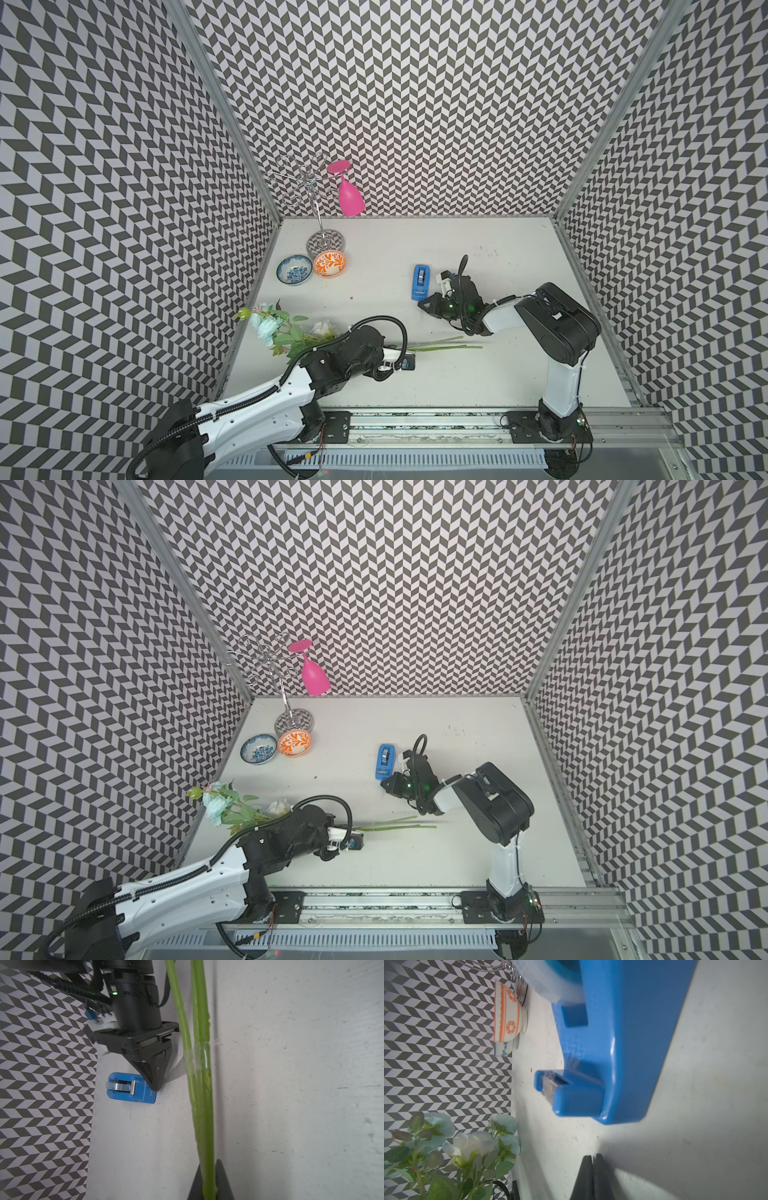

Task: Wrap bouquets with tape
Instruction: Tear off the tape using the Tape Cutter, then wrap the tape around the bouquet.

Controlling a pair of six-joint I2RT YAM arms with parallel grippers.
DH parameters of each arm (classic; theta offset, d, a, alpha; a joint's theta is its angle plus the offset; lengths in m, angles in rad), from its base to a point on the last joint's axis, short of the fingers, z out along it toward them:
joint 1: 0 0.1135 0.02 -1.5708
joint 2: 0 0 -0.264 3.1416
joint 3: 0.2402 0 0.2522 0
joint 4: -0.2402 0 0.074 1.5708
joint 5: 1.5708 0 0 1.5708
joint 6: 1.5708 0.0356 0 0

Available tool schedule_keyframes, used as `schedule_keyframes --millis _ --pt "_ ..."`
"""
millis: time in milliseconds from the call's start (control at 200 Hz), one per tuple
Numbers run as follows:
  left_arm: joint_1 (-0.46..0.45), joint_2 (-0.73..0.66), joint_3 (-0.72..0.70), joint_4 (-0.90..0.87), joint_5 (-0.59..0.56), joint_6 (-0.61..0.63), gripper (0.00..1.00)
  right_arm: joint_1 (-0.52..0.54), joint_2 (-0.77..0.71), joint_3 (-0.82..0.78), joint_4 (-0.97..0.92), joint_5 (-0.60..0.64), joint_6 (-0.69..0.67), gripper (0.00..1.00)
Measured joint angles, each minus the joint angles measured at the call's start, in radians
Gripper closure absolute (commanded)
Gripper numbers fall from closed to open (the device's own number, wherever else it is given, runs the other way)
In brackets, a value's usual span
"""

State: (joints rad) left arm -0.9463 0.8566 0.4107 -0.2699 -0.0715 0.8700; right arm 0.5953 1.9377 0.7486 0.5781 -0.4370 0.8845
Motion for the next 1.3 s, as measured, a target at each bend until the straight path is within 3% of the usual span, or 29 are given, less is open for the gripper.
schedule_keyframes --millis 205,275,436,686,826,931,1021,1136,1217,1297 --pt "0.0 -0.027 0.0 0.002 -0.016 0.0 1.0 0.014 -0.001 -0.018 0.021 -0.014 0.008 1.0" --pt "0.0 -0.043 0.0 0.004 -0.02 0.0 1.0 0.014 -0.023 -0.025 -0.006 -0.009 0.002 0.79" --pt "0.0 -0.054 0.04 -0.034 -0.031 0.003 1.0 -0.027 -0.2 -0.025 -0.224 0.026 -0.08 0.57" --pt "0.03 0.069 0.254 -0.155 -0.045 0.023 1.0 -0.272 -0.53 0.048 -0.507 0.065 -0.273 0.44" --pt "0.101 0.135 0.407 -0.251 0.019 0.023 1.0 -0.455 -0.673 0.051 -0.617 0.068 -0.373 0.4" --pt "0.135 0.163 0.482 -0.302 0.055 0.027 1.0 -0.518 -0.789 0.049 -0.679 0.072 -0.458 0.38" --pt "0.154 0.194 0.543 -0.357 0.094 0.026 1.0 -0.518 -0.955 -0.012 -0.619 0.019 -0.509 0.32" --pt "0.179 0.237 0.616 -0.412 0.135 0.026 1.0 -0.471 -1.277 -0.235 -0.369 -0.078 -0.56 0.3" --pt "0.196 0.259 0.66 -0.435 0.154 0.022 1.0 -0.343 -1.447 -0.387 -0.182 -0.113 -0.622 0.3" --pt "0.215 0.274 0.697 -0.455 0.171 0.018 1.0 -0.147 -1.458 -0.466 -0.08 -0.106 -0.722 0.3"
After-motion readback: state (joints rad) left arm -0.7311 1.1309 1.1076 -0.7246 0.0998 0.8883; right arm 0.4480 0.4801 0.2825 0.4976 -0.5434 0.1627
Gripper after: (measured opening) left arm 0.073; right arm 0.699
